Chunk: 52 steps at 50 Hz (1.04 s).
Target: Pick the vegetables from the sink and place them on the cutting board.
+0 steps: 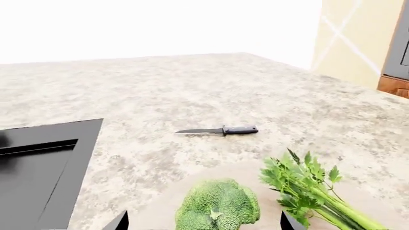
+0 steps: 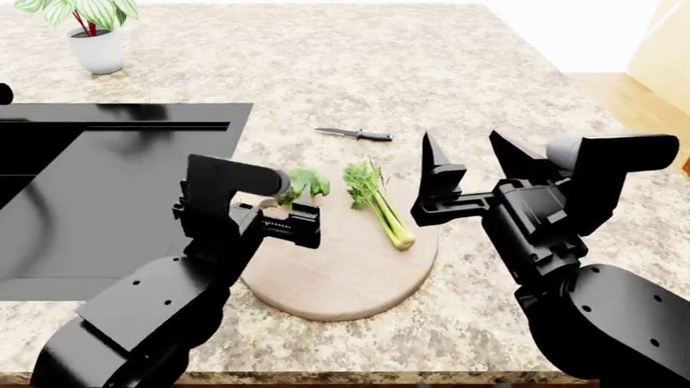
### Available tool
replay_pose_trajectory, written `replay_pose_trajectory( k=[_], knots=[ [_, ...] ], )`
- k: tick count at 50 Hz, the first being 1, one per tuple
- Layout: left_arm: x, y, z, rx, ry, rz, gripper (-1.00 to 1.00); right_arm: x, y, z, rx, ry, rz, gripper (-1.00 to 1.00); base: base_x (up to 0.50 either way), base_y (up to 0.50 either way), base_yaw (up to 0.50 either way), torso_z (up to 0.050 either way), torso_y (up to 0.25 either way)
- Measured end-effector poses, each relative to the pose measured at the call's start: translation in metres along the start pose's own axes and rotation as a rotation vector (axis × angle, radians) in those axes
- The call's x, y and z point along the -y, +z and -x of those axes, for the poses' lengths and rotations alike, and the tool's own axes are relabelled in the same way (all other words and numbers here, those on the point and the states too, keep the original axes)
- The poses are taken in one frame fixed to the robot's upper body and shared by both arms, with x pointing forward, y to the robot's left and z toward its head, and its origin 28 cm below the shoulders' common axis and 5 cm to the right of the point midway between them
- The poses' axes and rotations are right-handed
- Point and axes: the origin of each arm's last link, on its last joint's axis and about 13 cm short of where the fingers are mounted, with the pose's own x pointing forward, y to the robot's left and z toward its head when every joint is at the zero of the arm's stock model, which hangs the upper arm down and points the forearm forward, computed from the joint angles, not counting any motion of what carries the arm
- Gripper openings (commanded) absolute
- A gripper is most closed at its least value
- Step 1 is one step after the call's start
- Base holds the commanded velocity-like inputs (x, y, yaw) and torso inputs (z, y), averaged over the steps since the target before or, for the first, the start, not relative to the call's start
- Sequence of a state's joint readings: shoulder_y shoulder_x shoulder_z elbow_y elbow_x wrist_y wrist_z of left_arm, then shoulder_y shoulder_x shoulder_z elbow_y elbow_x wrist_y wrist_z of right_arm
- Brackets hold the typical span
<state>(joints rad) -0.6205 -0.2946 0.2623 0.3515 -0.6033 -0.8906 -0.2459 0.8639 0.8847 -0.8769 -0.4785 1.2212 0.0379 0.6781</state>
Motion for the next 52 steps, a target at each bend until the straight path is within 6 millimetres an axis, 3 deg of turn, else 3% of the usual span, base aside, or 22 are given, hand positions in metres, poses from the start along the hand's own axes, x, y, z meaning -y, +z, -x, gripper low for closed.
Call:
replay_pose_trajectory(
  k=[19,52],
  knots=[
    [-0.009,0.033,0.049,0.330,0.146,0.068,1.00,-0.008,0.010,0.010,0.128,0.005,-0.001,1.00,0.00,0.00,0.00,0.000,0.000],
    [-0.013,0.051,0.087,0.861,0.309,0.185,1.00,-0.005,0.029,0.048,0.572,-0.012,-0.108,1.00,0.00,0.00,0.00,0.000,0.000]
  ],
)
